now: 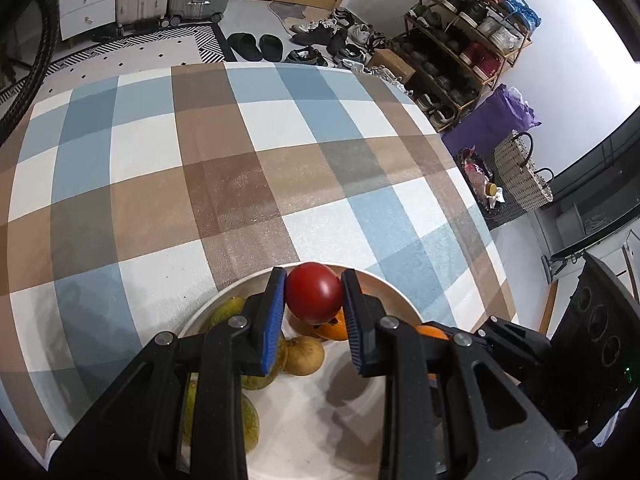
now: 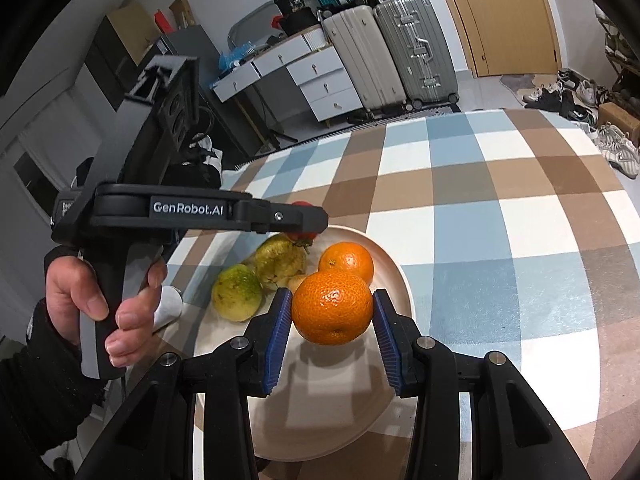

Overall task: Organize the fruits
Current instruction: 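Carry the orange and tomato onto the cream plate and open both tools, then withdraw both tools from the plate toward the loose fruits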

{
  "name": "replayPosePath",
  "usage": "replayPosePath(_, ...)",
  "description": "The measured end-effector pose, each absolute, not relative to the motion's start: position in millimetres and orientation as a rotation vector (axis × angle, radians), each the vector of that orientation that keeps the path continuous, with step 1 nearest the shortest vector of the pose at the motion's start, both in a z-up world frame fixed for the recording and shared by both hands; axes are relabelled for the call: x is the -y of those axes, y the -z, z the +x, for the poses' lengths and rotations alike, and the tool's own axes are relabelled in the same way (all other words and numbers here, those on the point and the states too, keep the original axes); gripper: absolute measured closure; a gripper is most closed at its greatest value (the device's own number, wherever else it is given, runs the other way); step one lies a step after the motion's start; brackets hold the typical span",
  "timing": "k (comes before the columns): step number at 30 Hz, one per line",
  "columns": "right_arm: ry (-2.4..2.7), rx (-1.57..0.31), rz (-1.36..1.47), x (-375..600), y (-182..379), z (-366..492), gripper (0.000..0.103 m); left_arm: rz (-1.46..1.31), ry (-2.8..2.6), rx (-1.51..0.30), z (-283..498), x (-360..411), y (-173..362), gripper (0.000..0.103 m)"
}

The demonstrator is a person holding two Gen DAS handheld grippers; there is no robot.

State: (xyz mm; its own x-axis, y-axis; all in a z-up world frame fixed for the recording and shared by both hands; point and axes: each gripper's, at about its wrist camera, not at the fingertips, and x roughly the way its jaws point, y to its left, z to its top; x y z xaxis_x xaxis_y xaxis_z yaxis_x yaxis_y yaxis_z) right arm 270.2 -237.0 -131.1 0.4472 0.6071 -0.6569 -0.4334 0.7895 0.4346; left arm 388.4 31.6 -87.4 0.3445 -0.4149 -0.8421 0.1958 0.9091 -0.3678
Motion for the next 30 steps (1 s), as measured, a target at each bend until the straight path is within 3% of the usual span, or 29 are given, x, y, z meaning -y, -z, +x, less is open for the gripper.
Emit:
replayPosePath(19, -0.633, -0.922, 0.144, 208, 151, 267, 0.061, -0.2, 0.335, -1.116, 379, -33, 78, 0.078)
replayPosePath(23, -0.622, -0.871, 0.149, 213, 142, 258, 0.05, -0.152, 0.294, -1.066, 359, -34, 56, 0.077)
replayPosePath(24, -0.622, -0.861, 0.15, 215, 140, 257, 0.049, -0.143, 0.283, -1.044, 351, -36, 50, 0.075)
replayPosePath(26, -0.616, -0.838, 0.15, 219, 132, 250, 0.04, -0.122, 0.246, -0.992, 330, -39, 34, 0.058)
replayPosePath(28, -0.614, -0.806, 0.156, 227, 124, 242, 0.037, -0.112, 0.225, -0.942, 309, -42, 21, 0.046)
replayPosePath(30, -0.611, -0.77, 0.149, 236, 114, 226, 0.03, -0.087, 0.206, -0.888, 282, -41, 8, 0.042)
